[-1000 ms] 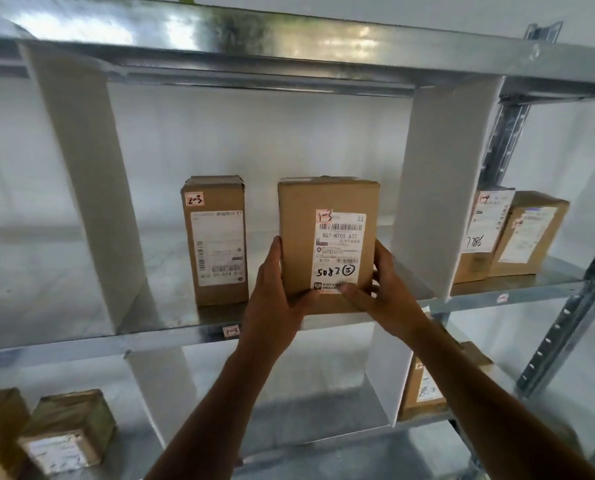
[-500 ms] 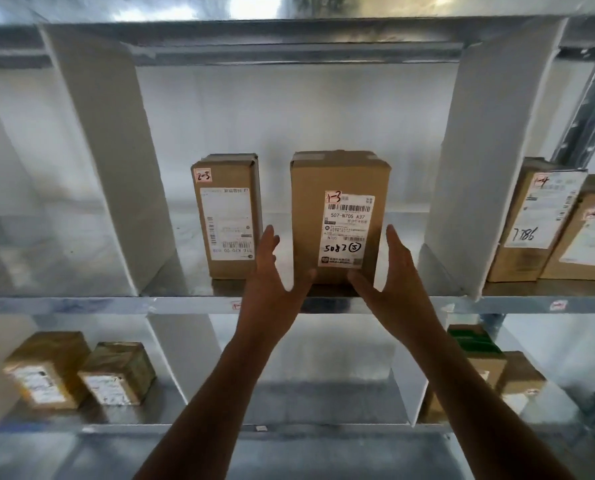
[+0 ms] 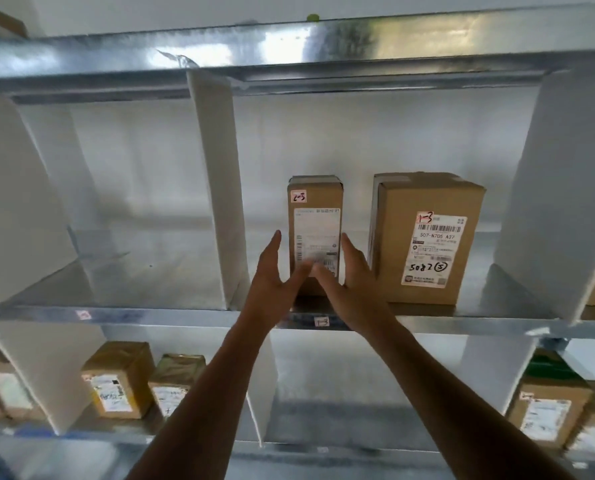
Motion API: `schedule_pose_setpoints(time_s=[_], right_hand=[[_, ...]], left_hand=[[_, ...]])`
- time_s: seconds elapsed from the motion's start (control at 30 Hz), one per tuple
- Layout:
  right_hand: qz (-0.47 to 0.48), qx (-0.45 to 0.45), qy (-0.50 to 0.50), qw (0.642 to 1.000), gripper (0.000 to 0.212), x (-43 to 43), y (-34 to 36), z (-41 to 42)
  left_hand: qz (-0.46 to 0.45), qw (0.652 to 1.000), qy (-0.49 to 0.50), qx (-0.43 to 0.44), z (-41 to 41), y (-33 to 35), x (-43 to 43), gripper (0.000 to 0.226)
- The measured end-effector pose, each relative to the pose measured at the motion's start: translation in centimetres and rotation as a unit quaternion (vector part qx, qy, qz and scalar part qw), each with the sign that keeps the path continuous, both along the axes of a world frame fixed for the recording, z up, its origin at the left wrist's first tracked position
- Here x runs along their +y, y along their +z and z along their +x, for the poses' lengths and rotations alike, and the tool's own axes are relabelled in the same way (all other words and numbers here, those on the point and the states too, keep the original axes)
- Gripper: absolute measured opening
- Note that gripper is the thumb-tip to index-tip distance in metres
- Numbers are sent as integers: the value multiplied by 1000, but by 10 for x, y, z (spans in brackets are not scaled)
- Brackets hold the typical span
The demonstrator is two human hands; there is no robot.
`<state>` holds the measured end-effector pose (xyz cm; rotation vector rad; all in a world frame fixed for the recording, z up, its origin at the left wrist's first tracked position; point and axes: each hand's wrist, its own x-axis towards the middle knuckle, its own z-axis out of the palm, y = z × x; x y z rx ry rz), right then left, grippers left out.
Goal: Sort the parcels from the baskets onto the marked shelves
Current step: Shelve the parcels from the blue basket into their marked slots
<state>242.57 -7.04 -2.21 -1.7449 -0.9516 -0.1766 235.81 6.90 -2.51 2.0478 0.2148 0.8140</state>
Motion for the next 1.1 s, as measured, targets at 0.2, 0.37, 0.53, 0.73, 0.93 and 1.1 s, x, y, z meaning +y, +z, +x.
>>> schedule_pose_setpoints(time_s=[0.2,0.37,0.53,0.73,0.93,1.1], right_hand=[[61,73,31,995,59,1,-2,-1],[70,63,-6,996,59,-41,-16,-48],[36,42,-78,995,58,-92,-41,-110],[-2,88,-132,987,56,-143,-89,-147],[-49,217,-88,971,69,-174,-185,-120],[-101,251,-101,957,73,-172,-256,-26]], left_hand=[[-81,984,-154,-41,3,2,-2,69],[-82,980,-171,-68,-47,-21,-16,59],[-61,981,-162,-88,-102,-49,-48,68],[-75,971,-226,-18,-137,-103,-82,66],[-154,946,-262,112,-113,-202,-96,63],[-159,930,-260,206,-30,-260,-102,60]])
